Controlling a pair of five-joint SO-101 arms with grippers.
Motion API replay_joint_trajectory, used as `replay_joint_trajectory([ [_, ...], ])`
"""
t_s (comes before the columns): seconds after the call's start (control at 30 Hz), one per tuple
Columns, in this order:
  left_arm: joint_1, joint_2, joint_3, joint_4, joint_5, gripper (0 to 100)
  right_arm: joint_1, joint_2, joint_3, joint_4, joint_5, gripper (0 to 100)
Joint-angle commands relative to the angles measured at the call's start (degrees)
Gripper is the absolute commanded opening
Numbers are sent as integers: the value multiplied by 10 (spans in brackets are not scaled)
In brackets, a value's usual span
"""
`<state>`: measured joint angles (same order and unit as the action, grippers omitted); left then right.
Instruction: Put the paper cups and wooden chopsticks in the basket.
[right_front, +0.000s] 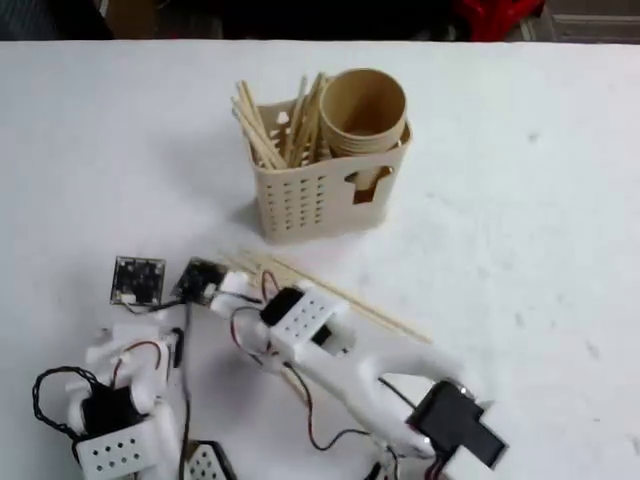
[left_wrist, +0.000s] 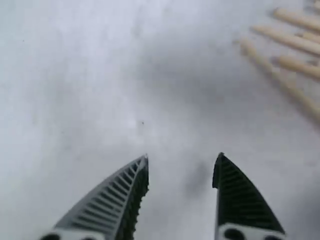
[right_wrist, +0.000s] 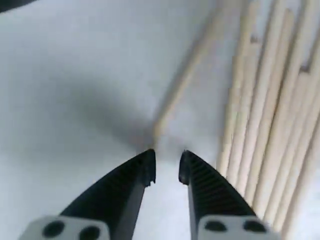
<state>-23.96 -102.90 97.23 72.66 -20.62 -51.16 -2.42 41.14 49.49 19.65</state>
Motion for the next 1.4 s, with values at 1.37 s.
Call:
replay_joint_trajectory([
  [1.37,-1,-2,-2,1,-3,219,0,22,-30,-15,-58,160],
])
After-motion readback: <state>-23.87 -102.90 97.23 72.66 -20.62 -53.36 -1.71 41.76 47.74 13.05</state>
